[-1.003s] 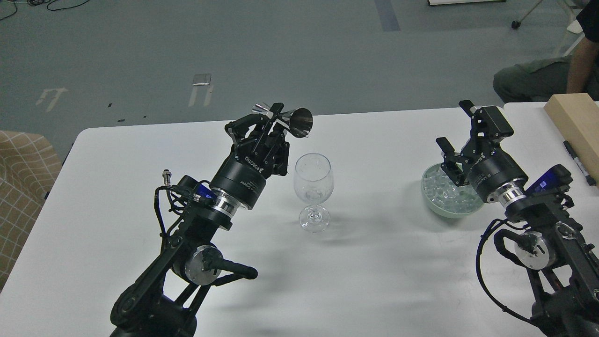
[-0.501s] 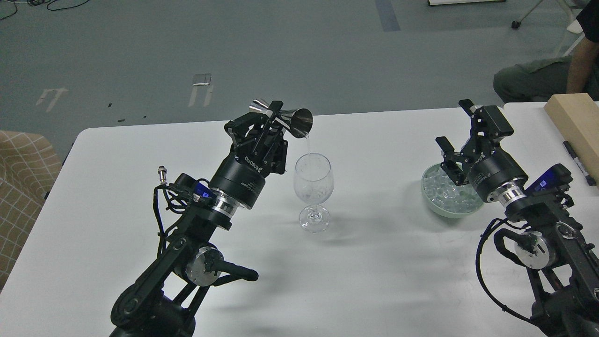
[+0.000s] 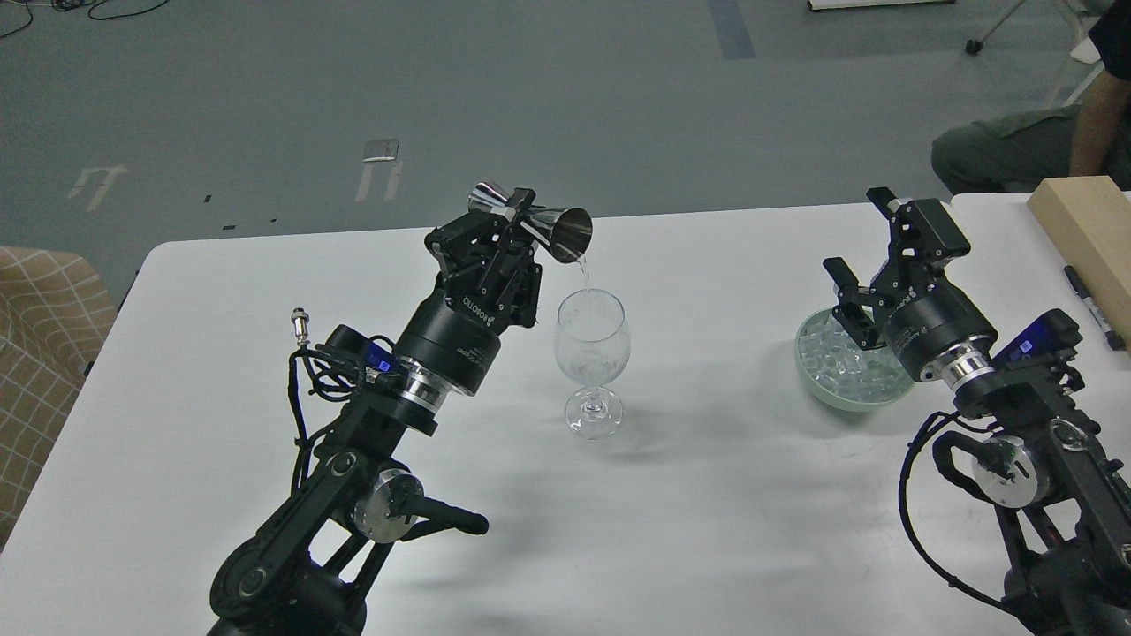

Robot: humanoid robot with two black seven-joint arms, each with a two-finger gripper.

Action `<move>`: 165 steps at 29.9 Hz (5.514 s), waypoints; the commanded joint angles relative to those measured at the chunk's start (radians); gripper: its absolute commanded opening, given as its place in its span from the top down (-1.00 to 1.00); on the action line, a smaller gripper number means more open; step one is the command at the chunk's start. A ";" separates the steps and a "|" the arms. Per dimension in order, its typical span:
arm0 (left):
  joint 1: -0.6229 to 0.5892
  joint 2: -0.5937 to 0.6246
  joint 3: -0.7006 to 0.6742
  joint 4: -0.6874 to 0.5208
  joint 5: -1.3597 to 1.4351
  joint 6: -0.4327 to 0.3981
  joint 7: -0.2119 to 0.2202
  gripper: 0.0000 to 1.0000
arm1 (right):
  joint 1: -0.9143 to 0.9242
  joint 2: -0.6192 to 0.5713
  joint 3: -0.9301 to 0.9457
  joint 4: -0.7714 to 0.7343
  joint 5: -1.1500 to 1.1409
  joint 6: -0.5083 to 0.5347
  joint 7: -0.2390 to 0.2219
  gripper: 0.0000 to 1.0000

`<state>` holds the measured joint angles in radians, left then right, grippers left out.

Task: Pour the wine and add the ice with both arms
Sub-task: 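Rotate the jigger back upright above the glass with the left gripper, then carry the jigger away from the glass toward the robot's left side, then lower the jigger onto the table with the left gripper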

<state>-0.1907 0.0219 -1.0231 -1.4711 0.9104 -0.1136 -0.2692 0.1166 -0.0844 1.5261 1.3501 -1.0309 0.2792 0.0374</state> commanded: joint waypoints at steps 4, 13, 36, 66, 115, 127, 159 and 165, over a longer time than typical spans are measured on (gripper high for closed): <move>0.000 0.000 -0.002 0.012 0.056 0.005 -0.015 0.79 | -0.002 0.002 0.000 0.001 0.000 0.000 0.001 -1.00; -0.001 0.000 -0.002 0.035 0.088 0.022 -0.048 0.80 | -0.002 0.003 0.000 0.004 0.000 0.000 -0.001 -1.00; -0.001 0.001 0.001 0.037 0.222 0.023 -0.105 0.80 | -0.003 0.005 0.002 0.023 0.000 0.000 -0.001 -1.00; -0.001 -0.022 -0.018 -0.067 0.079 0.127 0.059 0.87 | -0.006 0.002 0.000 0.050 0.000 -0.002 -0.001 -1.00; -0.019 -0.022 -0.454 -0.155 -0.541 0.602 0.269 0.86 | -0.017 0.011 0.000 0.072 -0.005 -0.002 -0.008 -1.00; -0.006 -0.022 -0.575 -0.091 -0.653 0.602 0.199 0.86 | -0.034 0.009 -0.001 0.090 -0.005 -0.002 -0.011 -1.00; 0.149 -0.022 -0.581 0.014 -0.763 0.561 0.128 0.85 | -0.121 0.021 -0.003 0.199 -0.078 -0.012 -0.042 -1.00; 0.155 -0.022 -0.581 0.012 -0.765 0.562 0.128 0.81 | -0.129 0.021 -0.001 0.202 -0.078 -0.014 -0.042 -1.00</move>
<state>-0.0369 0.0000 -1.6047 -1.4572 0.1465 0.4482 -0.1410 -0.0079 -0.0628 1.5233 1.5508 -1.1089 0.2661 -0.0046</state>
